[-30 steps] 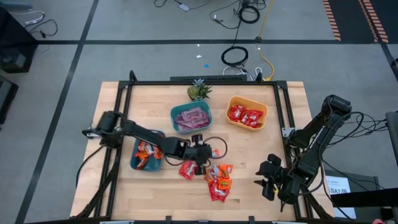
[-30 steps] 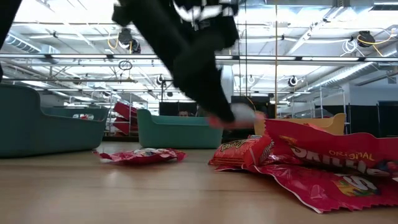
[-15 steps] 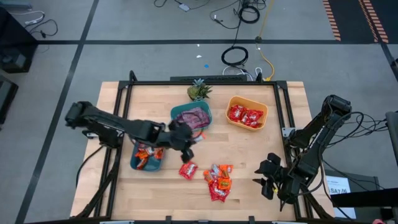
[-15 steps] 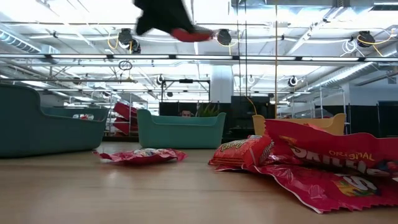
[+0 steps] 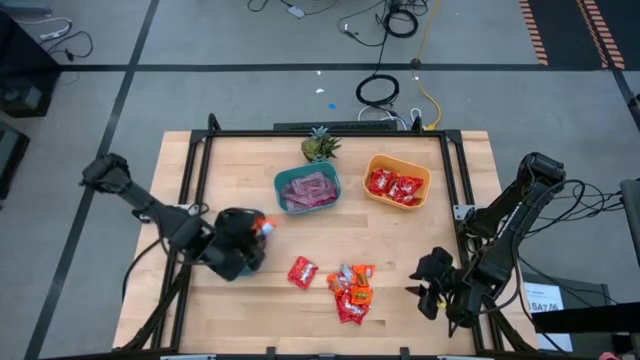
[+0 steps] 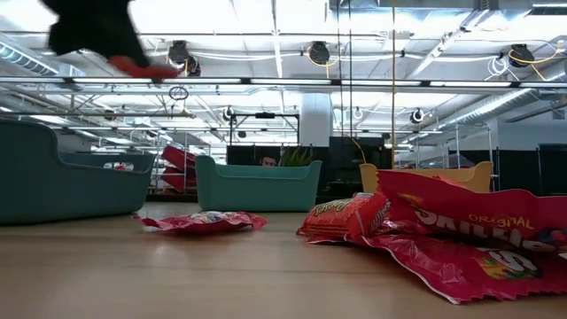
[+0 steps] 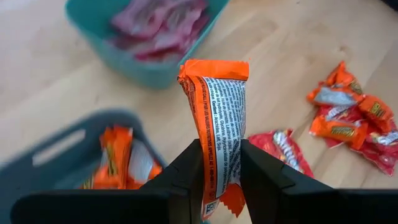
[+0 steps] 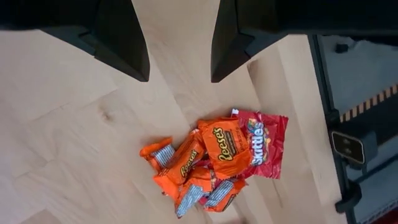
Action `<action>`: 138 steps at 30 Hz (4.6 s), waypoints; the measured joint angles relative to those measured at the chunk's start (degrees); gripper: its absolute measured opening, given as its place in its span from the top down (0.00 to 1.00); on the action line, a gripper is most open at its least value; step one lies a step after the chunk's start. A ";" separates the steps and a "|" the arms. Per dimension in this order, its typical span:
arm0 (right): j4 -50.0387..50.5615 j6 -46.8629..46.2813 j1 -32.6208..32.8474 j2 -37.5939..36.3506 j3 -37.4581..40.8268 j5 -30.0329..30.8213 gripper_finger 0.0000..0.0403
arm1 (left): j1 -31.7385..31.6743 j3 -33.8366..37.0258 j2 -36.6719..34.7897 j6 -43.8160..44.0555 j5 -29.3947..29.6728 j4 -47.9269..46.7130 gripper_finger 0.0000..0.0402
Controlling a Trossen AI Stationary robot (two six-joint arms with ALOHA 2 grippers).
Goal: Sort candy
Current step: Put the orange chocolate into the blue bin
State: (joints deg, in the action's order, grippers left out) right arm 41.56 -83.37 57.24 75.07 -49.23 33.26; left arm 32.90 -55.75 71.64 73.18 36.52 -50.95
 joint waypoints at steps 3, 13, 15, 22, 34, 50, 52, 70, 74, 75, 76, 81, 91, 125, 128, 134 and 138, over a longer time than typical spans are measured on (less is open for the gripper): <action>-0.13 -2.55 -0.29 0.00 0.00 0.01 0.60 | 2.49 3.53 -1.70 6.29 -0.01 -0.28 0.76; -0.24 -8.46 -0.64 0.00 0.00 -0.02 0.60 | 9.96 5.84 -2.61 17.73 -3.72 -11.36 0.76; -0.22 -9.34 -0.64 0.00 0.00 -0.02 0.60 | 11.53 5.84 -2.61 20.49 -4.93 -13.90 0.76; -0.22 -11.17 -0.64 0.00 0.00 -0.02 0.60 | 15.01 6.09 -2.61 25.21 -10.11 -17.80 0.75; 0.07 -13.29 -0.64 0.00 0.00 -0.02 0.60 | 16.39 6.87 -2.59 28.41 -11.25 -17.71 0.52; 0.16 -12.86 -0.64 0.00 0.00 -0.02 0.60 | 16.31 6.87 -2.59 24.29 -11.25 -16.38 0.48; 0.28 -12.84 -0.64 0.00 0.00 -0.02 0.60 | 16.31 6.87 -2.59 21.98 -11.25 -15.45 0.48; 0.52 -10.81 -0.66 0.00 0.00 -0.02 0.60 | 12.71 6.87 -2.59 -18.96 -11.16 1.69 0.48; 0.49 -4.84 -0.79 0.00 0.00 -0.01 0.60 | 11.76 6.87 -2.59 -29.30 -11.17 6.11 0.48; 0.42 -3.20 -1.05 0.00 0.00 -0.03 0.60 | 11.44 6.87 -2.59 -30.11 -11.15 7.01 0.48; 0.24 -1.92 -1.39 0.00 0.00 -0.01 0.60 | 11.12 6.87 -2.59 -30.37 -11.11 7.71 0.48; -0.21 4.57 -4.16 0.00 0.00 0.00 0.60 | 10.12 6.87 -2.59 -30.58 -11.01 8.25 0.48; -5.25 17.96 -13.89 0.02 0.00 -0.81 0.60 | 10.14 6.87 -2.59 -30.02 -11.01 8.66 0.48; -30.23 47.19 -33.71 21.16 -0.07 -27.57 0.83 | 10.19 6.87 -2.56 -29.94 -11.01 12.96 0.48; -30.69 47.19 -33.71 21.16 -0.07 -28.11 0.97 | 10.19 6.87 -2.56 -30.00 -11.01 12.95 0.48; -30.60 46.60 -33.69 21.06 -0.07 -28.96 1.00 | 10.19 6.87 -2.56 -30.02 -11.01 12.75 0.48; -29.72 46.28 -33.69 20.80 -0.57 -28.94 1.00 | 10.19 6.87 -2.56 -30.03 -11.01 12.74 0.48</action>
State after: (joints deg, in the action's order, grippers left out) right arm 11.84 -37.09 23.55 95.87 -49.80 4.31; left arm 43.09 -48.88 69.08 43.14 25.52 -38.22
